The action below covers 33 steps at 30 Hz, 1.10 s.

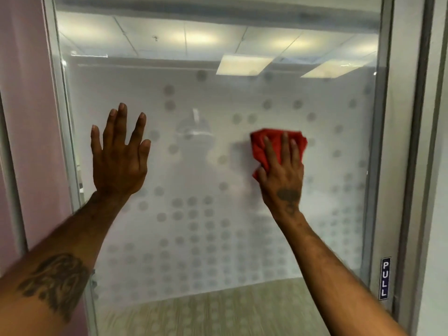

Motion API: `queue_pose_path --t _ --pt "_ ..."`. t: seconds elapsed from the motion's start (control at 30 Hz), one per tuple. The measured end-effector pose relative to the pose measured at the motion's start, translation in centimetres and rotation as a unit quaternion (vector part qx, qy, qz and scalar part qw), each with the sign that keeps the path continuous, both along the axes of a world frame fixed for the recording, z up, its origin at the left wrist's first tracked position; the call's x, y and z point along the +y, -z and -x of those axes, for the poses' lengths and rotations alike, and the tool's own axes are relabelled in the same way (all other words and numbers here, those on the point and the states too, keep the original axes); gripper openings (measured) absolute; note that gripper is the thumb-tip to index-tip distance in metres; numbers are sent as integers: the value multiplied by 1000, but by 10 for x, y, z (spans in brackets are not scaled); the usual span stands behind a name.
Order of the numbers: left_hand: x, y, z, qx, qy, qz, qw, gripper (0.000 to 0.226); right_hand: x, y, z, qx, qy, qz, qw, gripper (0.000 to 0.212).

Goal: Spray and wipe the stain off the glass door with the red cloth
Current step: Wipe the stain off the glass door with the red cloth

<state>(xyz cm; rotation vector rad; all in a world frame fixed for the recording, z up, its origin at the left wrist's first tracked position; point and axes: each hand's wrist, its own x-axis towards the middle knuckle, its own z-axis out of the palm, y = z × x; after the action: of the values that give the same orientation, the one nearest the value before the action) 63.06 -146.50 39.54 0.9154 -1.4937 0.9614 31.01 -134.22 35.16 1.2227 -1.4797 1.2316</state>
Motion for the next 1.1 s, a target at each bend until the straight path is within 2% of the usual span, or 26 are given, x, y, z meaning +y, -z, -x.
queue_pose_path --t 0.17,0.27,0.37,0.47,0.5,0.53,0.57,0.6,0.67,0.73,0.8,0.87,0.9,1.0,1.1 --pt "13 -2 0 -9 19 -33 999 57 38 86 15 -51 -34 -73 995 67" --pt "35 -3 8 7 51 -89 995 60 61 122 0 -97 -81 -107 986 74" --pt "70 20 31 64 149 -157 974 57 85 135 -21 -91 -94 -115 985 74" --pt "111 73 66 100 280 -204 933 38 106 137 -39 -76 -90 -143 983 71" --pt "124 89 80 114 334 -249 902 30 113 137 -43 -67 -85 -151 983 71" --pt "137 103 92 139 391 -314 854 24 120 139 -47 -58 -80 -157 983 71" --pt "152 115 104 174 447 -396 783 18 126 141 -50 -51 -79 -159 983 71" --pt "164 126 115 202 495 -480 696 16 130 143 -52 -45 -81 -158 983 71" --pt "186 146 132 223 556 -598 532 35 140 148 -56 -35 -82 -158 983 72" --pt "200 168 145 220 606 -644 411 52 149 154 -59 -31 -79 -160 983 74" --pt "212 185 157 230 649 -648 325 58 158 159 -59 -37 -66 -171 982 79" --pt "219 194 164 271 674 -632 270 55 165 164 -60 -41 -65 -188 979 82" --pt "223 198 169 290 677 -625 258 50 170 167 -58 -43 -69 -191 978 84" --pt "225 202 176 321 648 -621 301 38 183 174 -48 -26 -104 -200 974 90" --pt "229 205 181 319 643 -629 298 46 200 181 -33 -71 -106 -200 971 88"
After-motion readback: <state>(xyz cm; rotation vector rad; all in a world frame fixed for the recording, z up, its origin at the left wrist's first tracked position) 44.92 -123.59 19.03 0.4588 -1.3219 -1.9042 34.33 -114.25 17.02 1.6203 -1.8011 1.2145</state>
